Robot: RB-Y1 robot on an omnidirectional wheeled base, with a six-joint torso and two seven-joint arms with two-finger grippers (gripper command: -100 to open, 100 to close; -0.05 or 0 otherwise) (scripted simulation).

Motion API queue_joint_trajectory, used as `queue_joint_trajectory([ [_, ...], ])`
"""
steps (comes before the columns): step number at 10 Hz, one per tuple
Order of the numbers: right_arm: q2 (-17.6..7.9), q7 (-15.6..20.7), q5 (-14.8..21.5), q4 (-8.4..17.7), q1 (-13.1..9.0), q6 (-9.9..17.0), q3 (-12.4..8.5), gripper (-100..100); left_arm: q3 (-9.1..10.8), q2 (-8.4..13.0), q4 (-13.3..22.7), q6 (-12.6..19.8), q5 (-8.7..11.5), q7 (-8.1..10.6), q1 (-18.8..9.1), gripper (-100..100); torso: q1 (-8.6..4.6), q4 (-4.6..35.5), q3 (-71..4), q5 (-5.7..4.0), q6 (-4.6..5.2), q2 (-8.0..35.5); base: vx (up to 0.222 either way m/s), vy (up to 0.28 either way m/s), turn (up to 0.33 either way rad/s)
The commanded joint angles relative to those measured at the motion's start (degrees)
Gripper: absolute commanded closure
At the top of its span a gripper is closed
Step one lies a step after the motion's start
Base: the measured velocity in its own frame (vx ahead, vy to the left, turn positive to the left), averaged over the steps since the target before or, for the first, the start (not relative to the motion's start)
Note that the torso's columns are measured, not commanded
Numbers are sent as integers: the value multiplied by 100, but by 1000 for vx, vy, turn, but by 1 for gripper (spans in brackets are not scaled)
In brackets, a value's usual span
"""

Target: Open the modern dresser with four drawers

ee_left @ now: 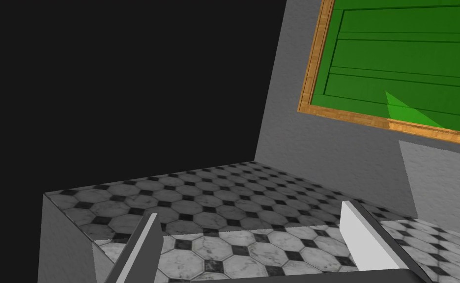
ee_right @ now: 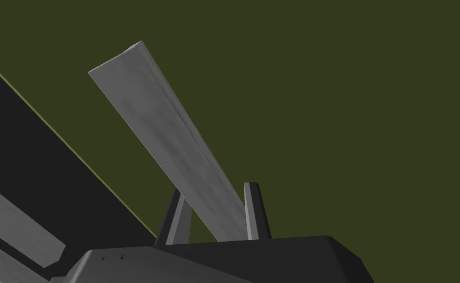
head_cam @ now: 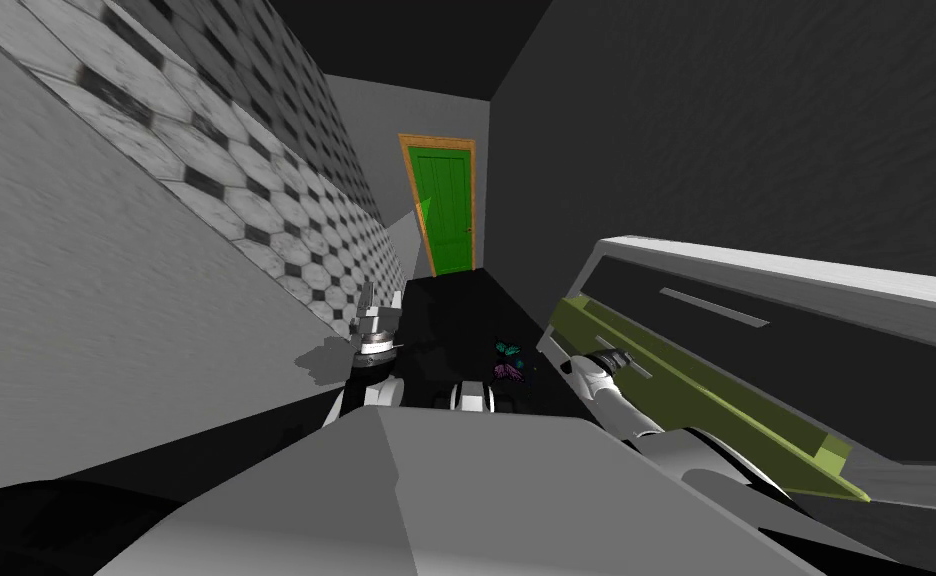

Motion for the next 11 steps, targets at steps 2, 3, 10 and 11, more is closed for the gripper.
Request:
queue_joint_trajectory([
  [2, -372, 383, -361, 118, -314, -425, -155, -100, 1, 1, 0, 0, 0, 0, 1, 0, -74, -10, -14, -19, 13, -23, -36, 63, -14],
  [3, -435, 447, -421, 138, -366, -496, -181, -100, 2, 2, 0, 0, 0, 0, 1, 0, -71, -8, -14, -15, 19, -20, -28, 38, -7],
  [10, -475, 542, -543, 260, -454, -683, -198, 0, 2, 2, 0, 0, 0, 0, 1, 0, -21, 2, 0, 3, 15, 2, -10, 14, -6],
  [11, -465, 543, -546, 264, -448, -689, -195, 0, 2, 2, 0, 0, 0, 0, 1, 0, -25, -1, -2, -2, 14, -1, 0, 0, 0],
])
